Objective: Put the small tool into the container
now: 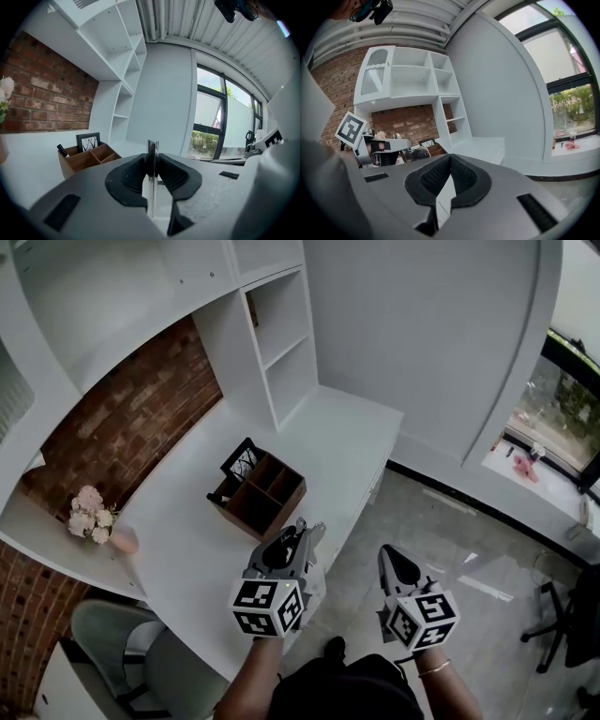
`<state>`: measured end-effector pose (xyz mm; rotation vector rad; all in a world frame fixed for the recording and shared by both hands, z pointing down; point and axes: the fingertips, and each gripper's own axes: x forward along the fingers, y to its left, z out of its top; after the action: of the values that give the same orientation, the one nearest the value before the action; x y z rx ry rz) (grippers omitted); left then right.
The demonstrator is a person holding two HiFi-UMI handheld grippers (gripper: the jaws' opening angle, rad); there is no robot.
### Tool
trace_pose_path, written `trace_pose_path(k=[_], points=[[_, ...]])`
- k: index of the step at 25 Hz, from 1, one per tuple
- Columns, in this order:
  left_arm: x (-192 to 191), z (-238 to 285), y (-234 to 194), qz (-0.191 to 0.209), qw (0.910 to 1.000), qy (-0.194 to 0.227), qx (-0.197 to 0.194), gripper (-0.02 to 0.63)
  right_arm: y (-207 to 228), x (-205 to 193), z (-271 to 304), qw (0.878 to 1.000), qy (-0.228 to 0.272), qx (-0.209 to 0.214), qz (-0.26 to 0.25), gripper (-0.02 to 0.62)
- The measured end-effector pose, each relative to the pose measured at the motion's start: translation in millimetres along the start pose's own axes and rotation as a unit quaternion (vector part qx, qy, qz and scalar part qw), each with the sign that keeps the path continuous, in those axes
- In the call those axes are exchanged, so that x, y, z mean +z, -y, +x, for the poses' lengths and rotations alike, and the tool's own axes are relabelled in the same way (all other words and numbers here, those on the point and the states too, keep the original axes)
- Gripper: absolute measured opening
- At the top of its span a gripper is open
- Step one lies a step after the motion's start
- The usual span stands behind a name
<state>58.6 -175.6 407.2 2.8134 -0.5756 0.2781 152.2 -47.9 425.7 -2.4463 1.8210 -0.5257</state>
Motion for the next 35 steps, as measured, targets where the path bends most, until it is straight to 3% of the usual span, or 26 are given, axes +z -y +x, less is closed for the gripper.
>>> trace_pose_path(k=[9,16,24,35], points=[[9.8,9.5,-42.8,-0.019,0.9983,0.013,0.054,0.083,-10.2,8.2,61.8,0.998,-0.015,0.06,-0.006,0.005],[26.2,21.6,-66.0,-0.041,0.9929,0.037,0.105,0.083,-24.0,22.5,122.9,0.988,-0.037,0.146,-0.022,0.004],[51.9,27.7,-95.5,-0.058,0.9783,0.065,0.188,0.083,-36.3,37.4,172.0,0.967,-0.069,0.241,-0.039,0.005],[80.9,12.7,-133.4,-0.055,0.9534,0.091,0.282,0.083,-45.1,42.9,205.7,0.944,-0.082,0.316,-0.053,0.003]])
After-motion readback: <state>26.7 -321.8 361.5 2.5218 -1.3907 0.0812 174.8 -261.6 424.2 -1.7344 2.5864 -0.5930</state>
